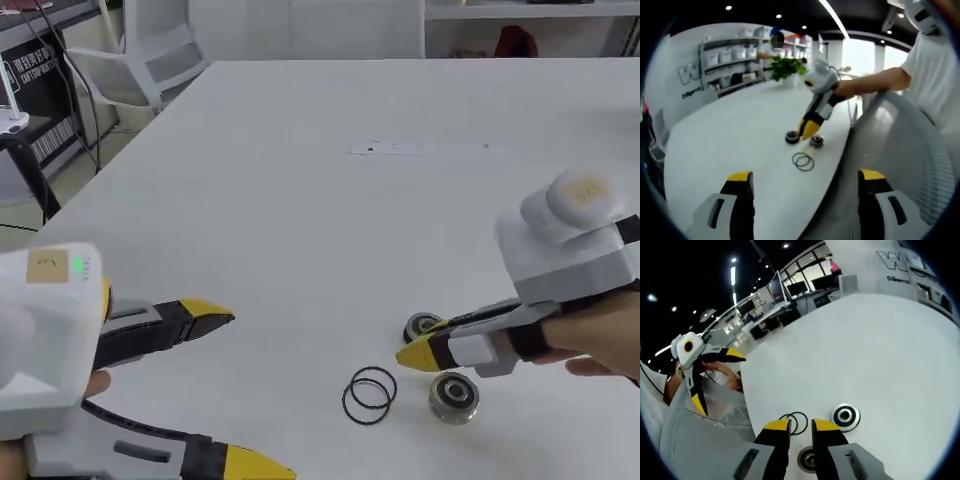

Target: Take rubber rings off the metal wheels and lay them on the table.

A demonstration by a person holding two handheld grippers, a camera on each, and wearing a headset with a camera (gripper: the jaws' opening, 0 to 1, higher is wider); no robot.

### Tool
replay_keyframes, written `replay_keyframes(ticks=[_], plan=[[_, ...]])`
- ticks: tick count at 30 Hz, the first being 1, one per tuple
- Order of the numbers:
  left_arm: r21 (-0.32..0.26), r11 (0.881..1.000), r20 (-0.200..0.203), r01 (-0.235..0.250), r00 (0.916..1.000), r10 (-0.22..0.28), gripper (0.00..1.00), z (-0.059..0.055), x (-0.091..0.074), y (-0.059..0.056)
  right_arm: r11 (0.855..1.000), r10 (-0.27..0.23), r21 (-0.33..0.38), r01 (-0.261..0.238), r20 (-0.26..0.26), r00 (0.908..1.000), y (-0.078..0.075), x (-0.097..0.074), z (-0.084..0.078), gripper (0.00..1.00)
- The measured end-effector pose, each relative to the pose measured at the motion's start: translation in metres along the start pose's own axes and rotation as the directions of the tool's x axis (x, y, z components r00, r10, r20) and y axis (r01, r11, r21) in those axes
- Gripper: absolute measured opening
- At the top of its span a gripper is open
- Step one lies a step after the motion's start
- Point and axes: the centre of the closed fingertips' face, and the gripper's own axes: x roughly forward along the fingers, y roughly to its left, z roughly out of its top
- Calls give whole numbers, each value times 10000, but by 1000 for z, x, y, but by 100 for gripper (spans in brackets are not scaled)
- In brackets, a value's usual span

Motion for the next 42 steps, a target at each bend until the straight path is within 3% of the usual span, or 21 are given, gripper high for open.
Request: replay_keyframes(ticks=[8,15,20,24,26,28,31,36,42], plan=[[355,9994,158,-49,9999,43,87,19,-1,17,9991,-17,-416,64,1117,9937,0,-12,24,19],[600,9982,318,-53,9995,34,86,33,-5,26,9990,-299,-278,346,1538,9876,-9,-20,31,19],[951,9954,512,-116,9987,67,86,47,-7,33,9988,-402,-179,451,2128,9763,-14,-28,41,22],[1360,9906,947,-147,9955,17,84,68,-5,38,9990,-256,-287,340,2559,9664,-17,-32,45,24],[1693,9855,859,-147,9963,1,82,74,0,41,9978,-369,-420,507,2818,9588,-21,-35,48,25],[2087,9778,741,-166,9972,11,80,78,3,43,9905,-598,-990,959,3184,9461,-28,-37,53,28],[2457,9691,689,-234,9976,67,79,87,8,46,9865,-741,-1132,1180,3339,9397,-33,-39,53,34],[2973,9548,846,57,9959,-323,75,106,21,44,9828,-798,-1317,1292,3283,9412,-40,-40,49,32],[3203,9472,1090,155,9926,-531,71,129,40,49,9797,-966,-1452,1379,2609,9605,-49,-30,31,31]])
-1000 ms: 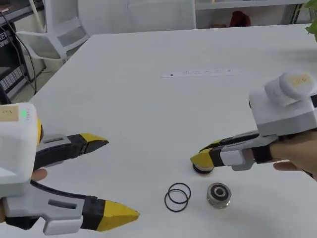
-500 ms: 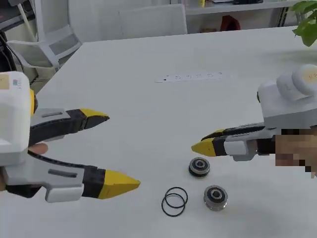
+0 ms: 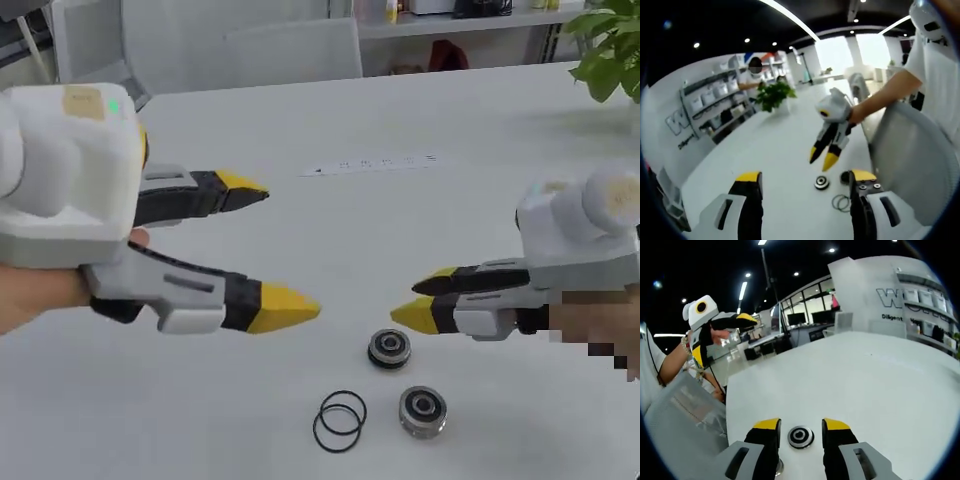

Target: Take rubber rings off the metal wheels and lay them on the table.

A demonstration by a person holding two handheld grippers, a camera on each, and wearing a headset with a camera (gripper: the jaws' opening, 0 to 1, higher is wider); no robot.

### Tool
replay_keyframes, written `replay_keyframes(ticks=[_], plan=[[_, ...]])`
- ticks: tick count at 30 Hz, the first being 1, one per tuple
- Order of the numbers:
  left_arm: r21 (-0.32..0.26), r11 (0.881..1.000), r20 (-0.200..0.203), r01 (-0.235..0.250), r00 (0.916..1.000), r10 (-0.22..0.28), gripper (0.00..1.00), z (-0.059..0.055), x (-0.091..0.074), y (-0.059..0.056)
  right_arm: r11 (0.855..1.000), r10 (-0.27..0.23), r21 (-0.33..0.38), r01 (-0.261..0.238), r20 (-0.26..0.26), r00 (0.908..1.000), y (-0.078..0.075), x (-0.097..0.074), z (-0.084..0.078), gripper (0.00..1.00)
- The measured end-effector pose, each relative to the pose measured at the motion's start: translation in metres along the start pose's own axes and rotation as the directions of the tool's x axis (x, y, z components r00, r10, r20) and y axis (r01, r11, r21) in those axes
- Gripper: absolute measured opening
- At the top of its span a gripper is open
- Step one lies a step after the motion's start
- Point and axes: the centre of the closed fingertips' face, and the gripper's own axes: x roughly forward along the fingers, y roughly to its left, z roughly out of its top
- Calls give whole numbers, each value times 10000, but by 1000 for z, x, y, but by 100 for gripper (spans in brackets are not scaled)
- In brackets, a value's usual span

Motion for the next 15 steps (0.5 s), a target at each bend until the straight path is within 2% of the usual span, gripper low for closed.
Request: replay_keyframes(ticks=[4,9,12,15], plan=[[106,9999,220,66,9997,-69,69,10,17,8,10000,65,-3,-65,-324,9995,-2,3,-12,31],[129,9989,476,450,9978,-456,66,18,38,8,9995,53,-299,-77,-787,9969,-4,4,-25,31],[61,9980,542,628,9965,-631,65,18,51,9,9990,46,-429,-85,-917,9958,-5,6,-29,30],[40,9976,514,694,9963,-695,61,13,65,10,9979,59,-627,-131,-1137,9935,-8,8,-36,29]])
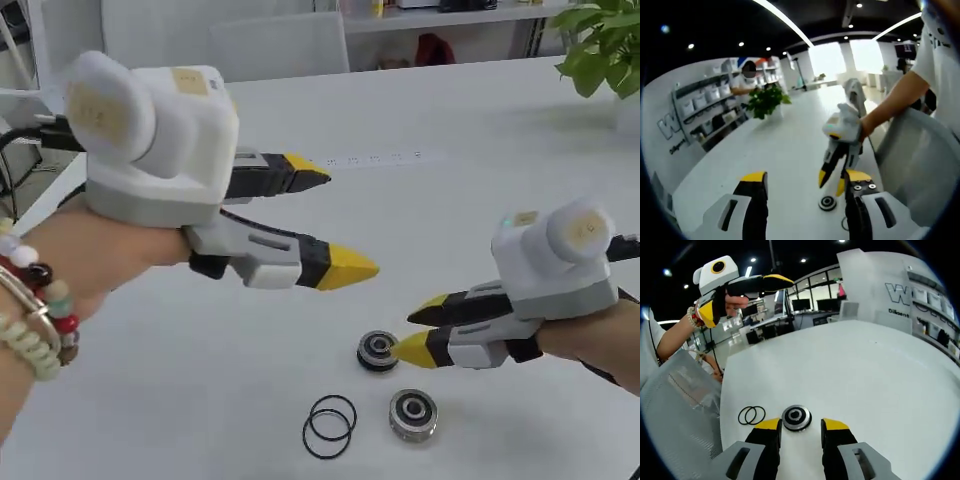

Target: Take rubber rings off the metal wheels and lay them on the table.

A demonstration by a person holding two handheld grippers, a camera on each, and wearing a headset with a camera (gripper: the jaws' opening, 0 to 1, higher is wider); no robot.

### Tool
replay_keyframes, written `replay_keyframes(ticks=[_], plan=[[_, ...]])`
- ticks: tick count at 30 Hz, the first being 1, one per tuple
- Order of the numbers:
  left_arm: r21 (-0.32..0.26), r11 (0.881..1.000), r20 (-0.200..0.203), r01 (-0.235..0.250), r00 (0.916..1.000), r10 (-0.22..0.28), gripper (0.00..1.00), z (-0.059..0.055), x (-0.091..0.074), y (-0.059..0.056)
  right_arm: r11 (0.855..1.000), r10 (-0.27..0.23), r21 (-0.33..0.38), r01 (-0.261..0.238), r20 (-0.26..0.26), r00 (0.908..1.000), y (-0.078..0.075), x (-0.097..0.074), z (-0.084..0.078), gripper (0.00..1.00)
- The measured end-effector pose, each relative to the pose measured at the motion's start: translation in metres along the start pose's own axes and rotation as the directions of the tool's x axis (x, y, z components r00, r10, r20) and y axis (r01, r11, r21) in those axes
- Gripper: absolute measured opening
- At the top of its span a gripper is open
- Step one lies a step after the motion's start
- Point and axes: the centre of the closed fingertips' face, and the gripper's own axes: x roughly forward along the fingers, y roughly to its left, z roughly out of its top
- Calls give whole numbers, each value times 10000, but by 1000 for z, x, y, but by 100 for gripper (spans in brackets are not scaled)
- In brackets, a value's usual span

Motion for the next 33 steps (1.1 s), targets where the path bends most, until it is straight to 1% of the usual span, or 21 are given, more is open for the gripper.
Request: replay_keyframes(ticks=[1,2,3,6,7,9,11,13,15,16,17,18,20,23,28,31,33], plan=[[139,9998,54,-146,9999,145,60,-3,6,3,10000,8,-55,-9,-81,10000,0,1,-2,28],[141,9996,76,-228,9997,227,59,-4,9,5,10000,30,-91,-32,-166,9999,0,2,-4,28],[74,9995,98,-304,9995,304,57,-7,13,7,9999,54,-91,-55,-206,9998,0,3,-5,28],[-320,9978,355,-580,9976,591,56,-14,25,11,9998,94,-155,-99,-310,9995,1,4,-9,27],[-412,9972,406,-629,9971,646,55,-17,27,10,9997,83,-214,-90,-334,9994,0,5,-10,27],[-540,9968,416,-585,9973,608,54,-27,33,6,9996,85,-264,-95,-382,9992,1,6,-10,27],[-630,9970,302,-453,9984,473,51,-38,37,1,9995,122,-272,-133,-409,9991,1,7,-11,27],[-775,9969,-89,-163,9998,157,46,-58,41,-8,9991,188,-360,-207,-514,9985,3,9,-14,27],[-903,9959,-329,7,9995,-37,46,-70,45,-15,9988,230,-407,-254,-589,9980,4,10,-16,26],[-896,9960,-372,43,9993,-77,46,-72,45,-17,9987,229,-439,-256,-613,9979,4,11,-16,26],[-805,9965,-580,213,9980,-260,46,-78,47,-22,9986,215,-460,-243,-612,9979,3,11,-16,26],[-741,9968,-698,295,9970,-347,45,-81,49,-24,9988,196,-444,-222,-591,9981,3,11,-15,26],[-698,9967,-796,407,9958,-462,42,-86,53,-27,9989,188,-424,-211,-539,9984,2,11,-14,25],[-812,9953,-935,523,9938,-598,37,-95,61,-30,9988,157,-452,-181,-542,9984,0,11,-15,24],[-1222,9901,-1181,690,9895,-835,30,-108,70,-35,9983,243,-519,-270,-518,9984,2,12,-15,23],[-1437,9867,-1300,763,9869,-953,28,-113,72,-39,9978,247,-596,-282,-574,9980,2,13,-16,22],[-1447,9864,-1360,786,9858,-985,25,-116,73,-41,9978,240,-608,-275,-565,9981,2,13,-16,21]])
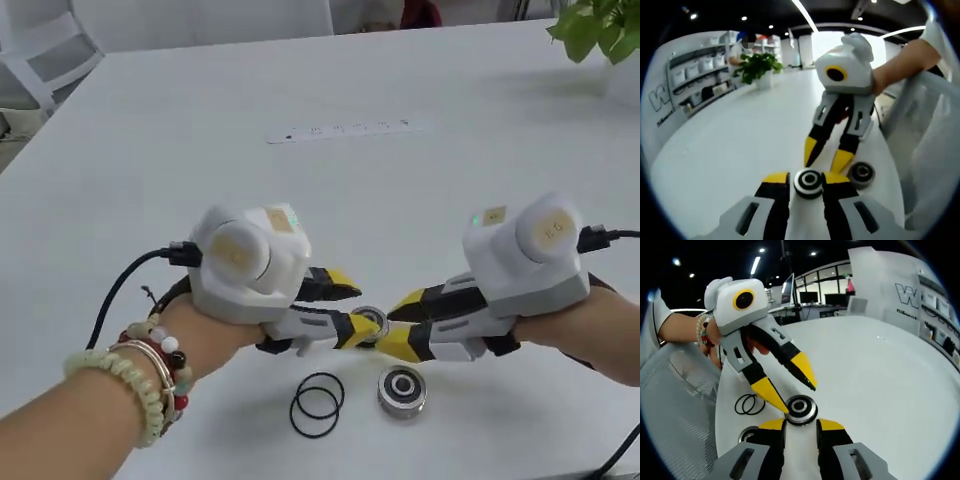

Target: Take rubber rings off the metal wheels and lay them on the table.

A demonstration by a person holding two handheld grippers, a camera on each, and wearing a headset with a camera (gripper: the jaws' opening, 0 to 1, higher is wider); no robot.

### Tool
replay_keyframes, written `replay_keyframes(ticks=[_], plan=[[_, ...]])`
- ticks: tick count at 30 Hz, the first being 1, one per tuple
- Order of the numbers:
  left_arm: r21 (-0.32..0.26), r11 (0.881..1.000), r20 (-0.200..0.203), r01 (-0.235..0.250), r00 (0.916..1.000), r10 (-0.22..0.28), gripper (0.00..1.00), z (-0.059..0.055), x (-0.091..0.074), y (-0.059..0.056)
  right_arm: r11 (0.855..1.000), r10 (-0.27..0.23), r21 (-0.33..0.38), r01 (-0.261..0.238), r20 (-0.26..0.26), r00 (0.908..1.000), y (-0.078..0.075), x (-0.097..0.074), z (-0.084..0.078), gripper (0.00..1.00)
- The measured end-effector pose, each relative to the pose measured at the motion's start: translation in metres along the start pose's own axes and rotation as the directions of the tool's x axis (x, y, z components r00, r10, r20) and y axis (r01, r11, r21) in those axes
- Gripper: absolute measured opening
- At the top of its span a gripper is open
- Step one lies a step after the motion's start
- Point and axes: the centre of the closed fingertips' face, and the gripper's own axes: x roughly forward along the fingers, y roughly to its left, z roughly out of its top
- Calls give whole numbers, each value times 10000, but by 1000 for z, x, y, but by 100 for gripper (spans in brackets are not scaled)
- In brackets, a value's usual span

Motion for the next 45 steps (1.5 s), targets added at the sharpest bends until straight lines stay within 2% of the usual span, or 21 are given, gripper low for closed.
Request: replay_keyframes(ticks=[6,8,13,24,36,39,40,43,45], plan=[[-129,9999,-222,-13,9998,10,18,-6,2,-1,9999,-1,-126,1,17,10000,1,0,1,20],[-241,9997,-128,99,9999,-102,15,-5,1,-4,9997,-2,-232,2,8,10000,1,0,1,19],[-321,9995,-161,18,9999,-23,14,-8,1,-5,9985,-10,-550,2,-145,9999,0,-1,0,16],[-416,9991,-87,-96,9999,93,14,-8,1,-5,9932,-43,-1167,5,-325,9995,2,-2,-2,11],[-409,9991,-37,-95,9999,94,14,-8,1,-4,9958,-215,-897,181,-375,9991,1,0,-2,17],[-400,9992,-32,-88,10000,86,14,-8,1,-4,9969,-57,-781,30,-338,9994,4,2,-1,24],[-401,9992,-30,-87,10000,86,14,-8,1,-4,9967,-4,-809,-26,-368,9993,7,4,-1,23],[-418,9991,-10,-114,9999,113,14,-8,1,-5,9887,-238,-1493,144,-608,9979,5,7,-2,21],[-421,9990,-13,-132,9999,131,14,-8,1,-4,9909,-273,-1332,193,-584,9979,5,7,-1,21]])
